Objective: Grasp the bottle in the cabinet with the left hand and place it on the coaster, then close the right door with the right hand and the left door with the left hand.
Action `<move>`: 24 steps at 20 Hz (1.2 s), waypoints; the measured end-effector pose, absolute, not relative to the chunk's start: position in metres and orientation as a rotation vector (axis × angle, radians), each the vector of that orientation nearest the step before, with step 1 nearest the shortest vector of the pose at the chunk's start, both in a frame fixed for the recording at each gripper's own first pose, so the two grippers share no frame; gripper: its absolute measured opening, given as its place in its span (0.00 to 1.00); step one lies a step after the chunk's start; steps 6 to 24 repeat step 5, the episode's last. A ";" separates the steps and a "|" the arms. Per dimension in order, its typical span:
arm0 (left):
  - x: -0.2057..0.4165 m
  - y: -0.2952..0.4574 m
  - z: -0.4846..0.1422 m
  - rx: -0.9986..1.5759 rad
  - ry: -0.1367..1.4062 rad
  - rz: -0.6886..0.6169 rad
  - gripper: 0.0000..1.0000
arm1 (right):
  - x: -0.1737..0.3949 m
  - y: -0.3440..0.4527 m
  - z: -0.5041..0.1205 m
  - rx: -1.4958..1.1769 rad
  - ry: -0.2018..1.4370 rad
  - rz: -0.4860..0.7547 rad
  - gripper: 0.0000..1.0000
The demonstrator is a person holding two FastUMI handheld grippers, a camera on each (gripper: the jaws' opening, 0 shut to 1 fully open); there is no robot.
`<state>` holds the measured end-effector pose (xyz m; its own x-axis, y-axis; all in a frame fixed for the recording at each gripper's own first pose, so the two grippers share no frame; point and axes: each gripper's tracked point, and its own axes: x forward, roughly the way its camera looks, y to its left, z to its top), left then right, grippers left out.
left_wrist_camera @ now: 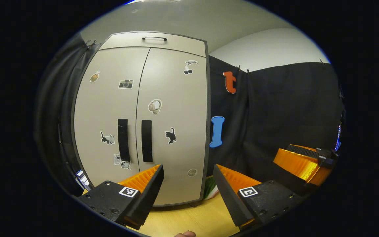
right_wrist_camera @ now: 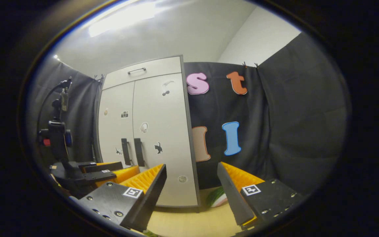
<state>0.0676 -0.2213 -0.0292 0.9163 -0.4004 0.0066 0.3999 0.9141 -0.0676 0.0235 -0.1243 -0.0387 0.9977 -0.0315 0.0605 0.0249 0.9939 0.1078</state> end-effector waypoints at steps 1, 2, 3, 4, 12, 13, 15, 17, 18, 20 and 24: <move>0.068 -0.221 -0.029 -0.070 0.006 -0.404 0.95 | 0.024 -0.126 -0.038 0.109 -0.061 -0.025 0.94; 0.068 -0.223 -0.027 -0.075 0.004 -0.401 0.95 | 0.024 -0.129 -0.038 0.111 -0.060 -0.022 0.94; 0.068 -0.226 -0.027 -0.079 0.004 -0.397 0.95 | 0.025 -0.131 -0.037 0.113 -0.060 -0.020 0.94; 0.067 -0.227 -0.024 -0.080 0.000 -0.394 0.95 | 0.024 -0.133 -0.037 0.115 -0.061 -0.019 0.94; 0.068 -0.228 -0.022 -0.078 -0.006 -0.388 0.95 | 0.025 -0.134 -0.034 0.118 -0.066 -0.018 0.94; 0.068 -0.228 -0.022 -0.078 -0.006 -0.388 0.95 | 0.025 -0.134 -0.034 0.118 -0.066 -0.018 0.94; 0.068 -0.228 -0.022 -0.078 -0.006 -0.388 0.95 | 0.025 -0.134 -0.034 0.118 -0.066 -0.018 0.94; 0.068 -0.228 -0.022 -0.078 -0.006 -0.388 0.95 | 0.025 -0.134 -0.034 0.118 -0.066 -0.018 0.94; 0.068 -0.228 -0.022 -0.078 -0.006 -0.388 0.95 | 0.025 -0.134 -0.034 0.118 -0.066 -0.018 0.94; 0.068 -0.228 -0.022 -0.078 -0.006 -0.388 0.95 | 0.025 -0.134 -0.034 0.118 -0.066 -0.018 0.94; 0.068 -0.228 -0.022 -0.078 -0.006 -0.388 0.95 | 0.025 -0.134 -0.034 0.118 -0.066 -0.018 0.94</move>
